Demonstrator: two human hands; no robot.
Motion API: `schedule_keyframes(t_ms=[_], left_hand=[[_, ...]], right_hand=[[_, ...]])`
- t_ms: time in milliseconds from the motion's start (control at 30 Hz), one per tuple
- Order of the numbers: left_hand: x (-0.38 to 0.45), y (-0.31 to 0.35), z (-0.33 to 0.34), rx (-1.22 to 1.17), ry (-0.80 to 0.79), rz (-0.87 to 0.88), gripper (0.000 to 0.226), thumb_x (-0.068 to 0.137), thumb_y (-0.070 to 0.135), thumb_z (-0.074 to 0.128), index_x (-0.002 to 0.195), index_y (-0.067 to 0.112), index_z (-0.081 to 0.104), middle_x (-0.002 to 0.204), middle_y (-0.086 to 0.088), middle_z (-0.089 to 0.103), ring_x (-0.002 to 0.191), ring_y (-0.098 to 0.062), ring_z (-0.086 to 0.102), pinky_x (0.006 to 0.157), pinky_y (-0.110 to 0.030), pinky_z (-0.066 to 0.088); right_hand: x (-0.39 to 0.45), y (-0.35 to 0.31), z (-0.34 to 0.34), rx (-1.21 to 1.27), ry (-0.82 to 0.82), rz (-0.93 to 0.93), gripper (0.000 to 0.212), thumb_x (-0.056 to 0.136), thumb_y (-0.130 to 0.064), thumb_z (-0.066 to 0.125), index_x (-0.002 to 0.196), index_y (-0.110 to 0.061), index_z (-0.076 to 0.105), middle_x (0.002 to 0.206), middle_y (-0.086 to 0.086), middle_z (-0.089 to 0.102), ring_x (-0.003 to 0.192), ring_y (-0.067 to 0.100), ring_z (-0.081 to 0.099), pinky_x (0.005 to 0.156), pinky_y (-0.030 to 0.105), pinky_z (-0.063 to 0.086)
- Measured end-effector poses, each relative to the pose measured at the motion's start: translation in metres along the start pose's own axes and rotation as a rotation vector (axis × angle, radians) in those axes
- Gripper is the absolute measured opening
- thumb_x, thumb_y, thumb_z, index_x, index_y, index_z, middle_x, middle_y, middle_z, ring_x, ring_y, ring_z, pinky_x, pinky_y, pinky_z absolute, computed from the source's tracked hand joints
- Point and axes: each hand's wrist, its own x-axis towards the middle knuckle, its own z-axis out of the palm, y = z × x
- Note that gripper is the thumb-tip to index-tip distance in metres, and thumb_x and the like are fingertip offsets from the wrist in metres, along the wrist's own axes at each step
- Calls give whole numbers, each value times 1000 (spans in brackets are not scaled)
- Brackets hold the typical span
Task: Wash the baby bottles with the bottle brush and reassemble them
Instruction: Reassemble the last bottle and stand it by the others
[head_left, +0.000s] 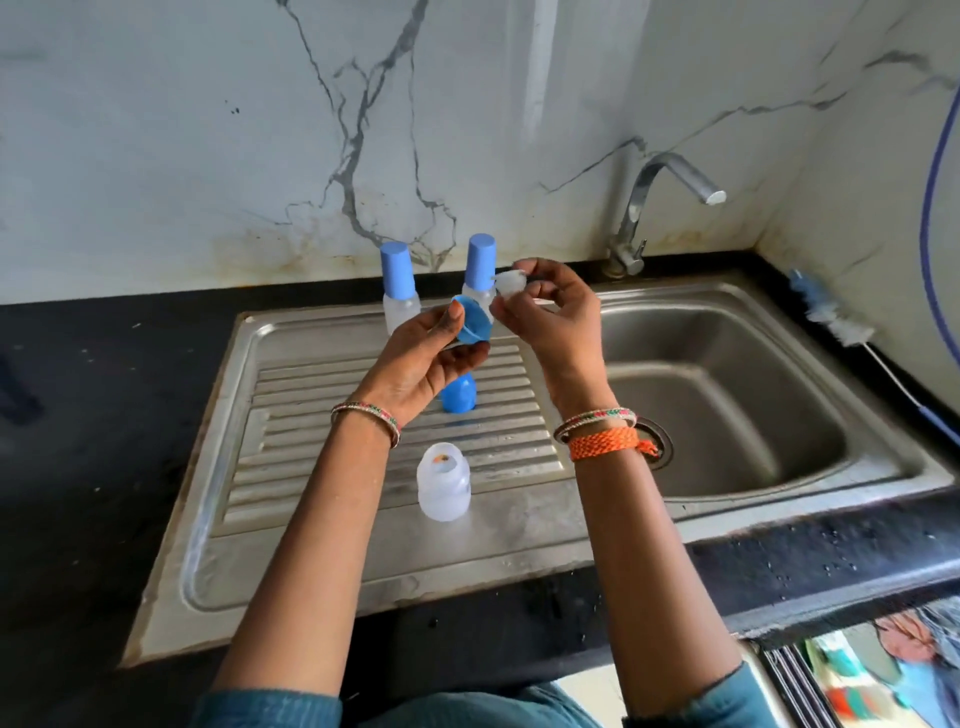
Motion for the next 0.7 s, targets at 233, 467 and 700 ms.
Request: schedule_keyframes(t_ms=[233, 467, 700], left_hand=[[-10, -1, -2, -131, -99, 54, 80, 37, 43, 93, 99, 6, 59, 85, -7, 72, 79, -16, 70, 68, -26, 57], [-21, -5, 0, -168, -47, 67, 87, 32, 41, 94, 103, 4, 59, 91, -10, 71, 83, -18, 71, 68, -26, 57], [-34, -1, 4, -201, 23, 102, 64, 54, 36, 71, 106, 3, 55, 85, -7, 73, 79, -15, 71, 64, -22, 56]], right_hand=[[-19, -4, 3, -546, -63, -227, 15, 80, -19, 75, 93, -13, 73, 88, -2, 72, 84, 8, 66, 77, 22, 52], [-41, -15, 7, -898, -38, -401, 22, 89, -18, 64, 109, -16, 72, 110, 4, 64, 103, 21, 56, 79, 36, 49], [-55, -21, 8, -954, -148, -574, 15, 90, -12, 62, 99, -6, 73, 99, 8, 62, 93, 22, 56, 67, 34, 50]])
